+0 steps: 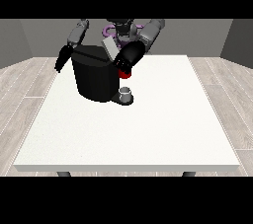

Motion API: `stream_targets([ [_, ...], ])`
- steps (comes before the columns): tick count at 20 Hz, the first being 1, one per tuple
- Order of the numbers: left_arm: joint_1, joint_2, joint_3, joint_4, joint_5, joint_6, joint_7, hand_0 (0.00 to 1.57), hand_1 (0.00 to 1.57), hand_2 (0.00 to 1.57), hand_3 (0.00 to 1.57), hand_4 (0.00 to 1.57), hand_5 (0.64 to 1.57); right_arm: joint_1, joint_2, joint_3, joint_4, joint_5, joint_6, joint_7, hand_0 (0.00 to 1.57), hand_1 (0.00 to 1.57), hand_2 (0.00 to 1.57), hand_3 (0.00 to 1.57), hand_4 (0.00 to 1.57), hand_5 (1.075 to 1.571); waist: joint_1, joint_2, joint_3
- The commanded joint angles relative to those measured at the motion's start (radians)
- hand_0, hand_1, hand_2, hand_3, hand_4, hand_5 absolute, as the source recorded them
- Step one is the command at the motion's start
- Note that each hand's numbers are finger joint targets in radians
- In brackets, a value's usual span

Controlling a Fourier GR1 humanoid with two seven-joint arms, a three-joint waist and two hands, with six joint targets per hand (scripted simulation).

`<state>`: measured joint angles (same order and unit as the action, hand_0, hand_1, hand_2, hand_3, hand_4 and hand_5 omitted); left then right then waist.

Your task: Insert the coffee pod into the coffee machine and close the lid

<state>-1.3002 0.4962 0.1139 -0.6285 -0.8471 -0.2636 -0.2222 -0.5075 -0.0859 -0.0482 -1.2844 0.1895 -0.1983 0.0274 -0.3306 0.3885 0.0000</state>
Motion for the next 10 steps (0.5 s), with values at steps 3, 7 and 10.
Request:
stream_targets([
  [3,0.011,0.021,-0.014,-0.010,-0.028,0.052,-0.069,1.14,1.14,1.12,0.84,0.00,1.571,-0.011,-0.009,-0.018,0.000,-0.009,-0.001,0.000,0.00,0.00,0.00,0.00,0.16,1.571,0.013,0.017,0.0003],
  [7,0.019,0.024,-0.027,-0.008,-0.053,0.073,-0.076,0.92,0.92,0.98,0.69,0.00,1.571,0.023,0.024,0.010,0.000,0.017,-0.031,-0.037,0.00,0.00,0.00,0.00,0.17,1.571,0.005,0.027,0.0004],
  [10,-0.006,0.053,-0.023,0.005,-0.069,0.065,-0.057,0.51,0.51,0.78,0.60,0.00,1.571,-0.004,-0.011,0.002,-0.001,0.018,-0.006,-0.006,0.00,0.00,0.00,0.00,0.15,1.571,-0.007,0.020,0.0004],
])
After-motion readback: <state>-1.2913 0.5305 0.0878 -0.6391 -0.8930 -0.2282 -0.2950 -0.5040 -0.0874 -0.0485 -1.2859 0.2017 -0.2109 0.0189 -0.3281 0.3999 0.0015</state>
